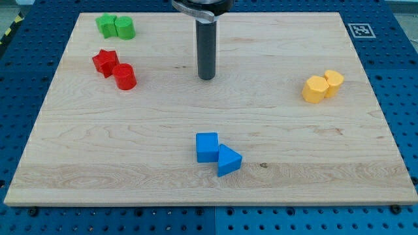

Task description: Push the yellow heart and the yellow hexagon a bit left

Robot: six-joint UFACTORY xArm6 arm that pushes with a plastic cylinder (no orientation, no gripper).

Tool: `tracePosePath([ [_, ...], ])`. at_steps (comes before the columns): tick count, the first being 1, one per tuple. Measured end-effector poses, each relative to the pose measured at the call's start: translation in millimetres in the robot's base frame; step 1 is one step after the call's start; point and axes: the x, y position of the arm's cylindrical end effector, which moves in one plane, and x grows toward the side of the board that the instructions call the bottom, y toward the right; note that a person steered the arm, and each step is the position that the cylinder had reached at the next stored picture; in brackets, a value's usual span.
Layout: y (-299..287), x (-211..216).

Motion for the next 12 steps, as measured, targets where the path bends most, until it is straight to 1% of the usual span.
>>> tracePosePath([
  [3, 1, 0],
  [4, 20, 0],
  [5, 59, 3],
  [7, 97, 50],
  [8, 133, 76],
  [9, 192, 98],
  [10, 255, 96],
  [11, 282, 60],
  [12, 282, 36],
])
